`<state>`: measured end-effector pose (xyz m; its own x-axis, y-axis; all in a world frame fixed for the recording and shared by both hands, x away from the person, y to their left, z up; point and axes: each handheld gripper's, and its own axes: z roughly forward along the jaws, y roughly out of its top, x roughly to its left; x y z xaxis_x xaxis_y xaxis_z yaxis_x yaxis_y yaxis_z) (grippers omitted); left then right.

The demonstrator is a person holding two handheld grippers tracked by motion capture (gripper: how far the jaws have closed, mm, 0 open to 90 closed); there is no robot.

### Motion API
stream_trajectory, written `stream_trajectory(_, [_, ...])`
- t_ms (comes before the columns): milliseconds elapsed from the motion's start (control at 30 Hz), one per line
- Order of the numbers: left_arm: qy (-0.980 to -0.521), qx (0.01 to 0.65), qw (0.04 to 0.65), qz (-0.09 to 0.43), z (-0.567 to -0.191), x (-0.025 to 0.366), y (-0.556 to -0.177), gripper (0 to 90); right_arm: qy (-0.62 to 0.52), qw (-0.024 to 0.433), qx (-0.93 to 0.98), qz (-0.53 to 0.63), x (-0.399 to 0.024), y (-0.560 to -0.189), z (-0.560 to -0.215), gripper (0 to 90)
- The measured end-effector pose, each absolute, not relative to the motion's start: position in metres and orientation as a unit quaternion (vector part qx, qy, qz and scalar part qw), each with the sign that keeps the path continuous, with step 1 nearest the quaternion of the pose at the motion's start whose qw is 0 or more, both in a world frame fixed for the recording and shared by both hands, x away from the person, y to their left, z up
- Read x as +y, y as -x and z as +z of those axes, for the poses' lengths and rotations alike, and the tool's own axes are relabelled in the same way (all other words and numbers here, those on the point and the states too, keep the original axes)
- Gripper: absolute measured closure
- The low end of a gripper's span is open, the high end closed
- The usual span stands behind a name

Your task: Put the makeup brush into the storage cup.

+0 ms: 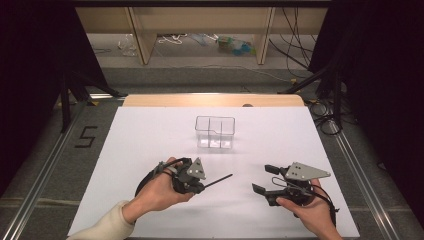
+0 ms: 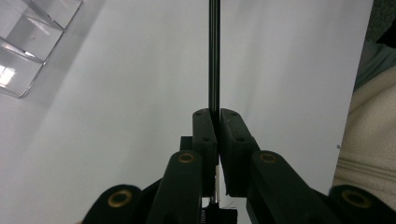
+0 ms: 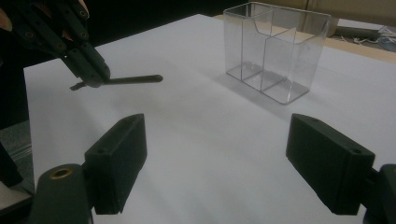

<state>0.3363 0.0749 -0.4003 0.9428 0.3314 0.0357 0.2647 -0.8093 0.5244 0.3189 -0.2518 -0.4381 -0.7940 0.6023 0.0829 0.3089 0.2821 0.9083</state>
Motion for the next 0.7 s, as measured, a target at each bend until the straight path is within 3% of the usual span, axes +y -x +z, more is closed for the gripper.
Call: stream_trajectory(700, [-0.947,0.148,0.278,0.060,-0.397,0.062,-0.333,85.3,-0.277,0.137,0.782,0.542,-0.245,-0.321,-0.442,21.4])
